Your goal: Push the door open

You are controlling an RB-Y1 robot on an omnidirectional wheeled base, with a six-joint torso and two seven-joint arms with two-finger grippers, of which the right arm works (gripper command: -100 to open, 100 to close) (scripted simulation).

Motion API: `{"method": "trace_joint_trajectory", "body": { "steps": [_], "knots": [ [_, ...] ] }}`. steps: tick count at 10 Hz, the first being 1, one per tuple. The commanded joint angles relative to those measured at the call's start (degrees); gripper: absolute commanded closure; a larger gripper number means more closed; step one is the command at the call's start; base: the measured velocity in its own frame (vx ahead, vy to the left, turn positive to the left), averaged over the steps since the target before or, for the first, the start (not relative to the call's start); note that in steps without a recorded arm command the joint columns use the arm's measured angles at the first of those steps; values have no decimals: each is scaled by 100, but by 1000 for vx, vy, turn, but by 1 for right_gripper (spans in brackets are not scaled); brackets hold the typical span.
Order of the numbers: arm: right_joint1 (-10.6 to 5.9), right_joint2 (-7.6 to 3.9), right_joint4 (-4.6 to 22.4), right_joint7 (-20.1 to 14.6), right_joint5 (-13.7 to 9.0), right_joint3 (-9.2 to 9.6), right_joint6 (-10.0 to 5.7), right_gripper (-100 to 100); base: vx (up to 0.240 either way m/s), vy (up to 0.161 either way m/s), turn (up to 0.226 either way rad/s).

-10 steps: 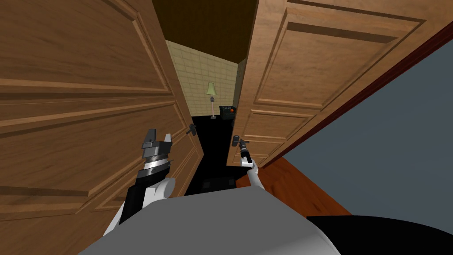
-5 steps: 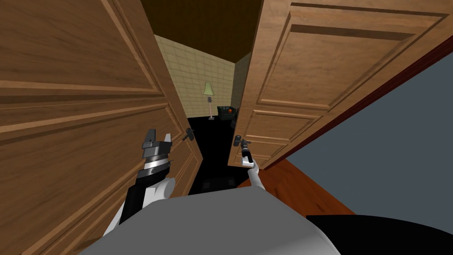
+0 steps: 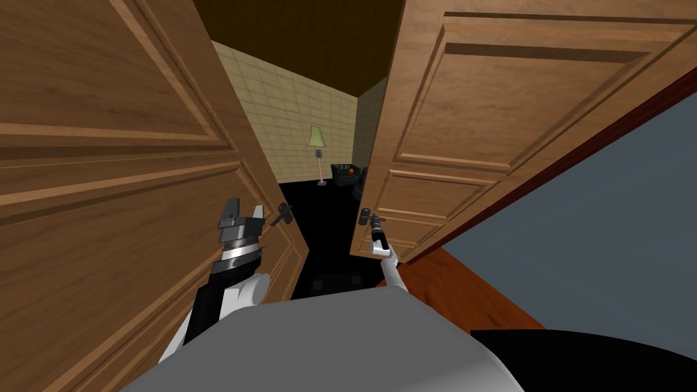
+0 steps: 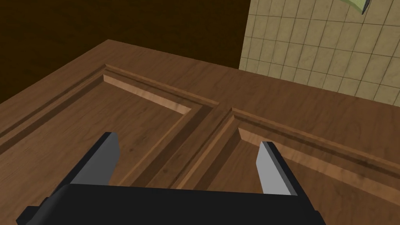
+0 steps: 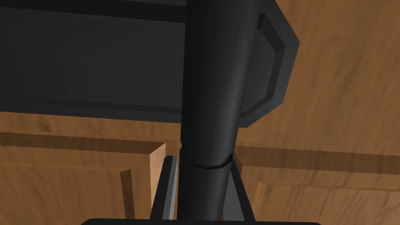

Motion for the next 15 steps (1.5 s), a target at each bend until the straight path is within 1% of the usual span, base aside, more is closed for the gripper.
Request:
{"method": "trace_joint_trajectory", "body": {
  "steps": [1,4,7,10,13,15],
  "knots": [
    [-74,-104,16,128,-95,-47,-74,100,237,-64,-206],
    [-172,-158,124,332,-257,-19,-113,100,227,-44,-173],
    [-267,-181,229,529,-413,7,-152,100,181,-29,-151],
    [-349,-179,320,699,-548,30,-185,100,108,-30,-165],
    [-454,-145,436,917,-721,59,-228,100,150,17,-188],
    [-496,-124,483,1004,-790,70,-245,100,132,7,-130]
  ]
}}
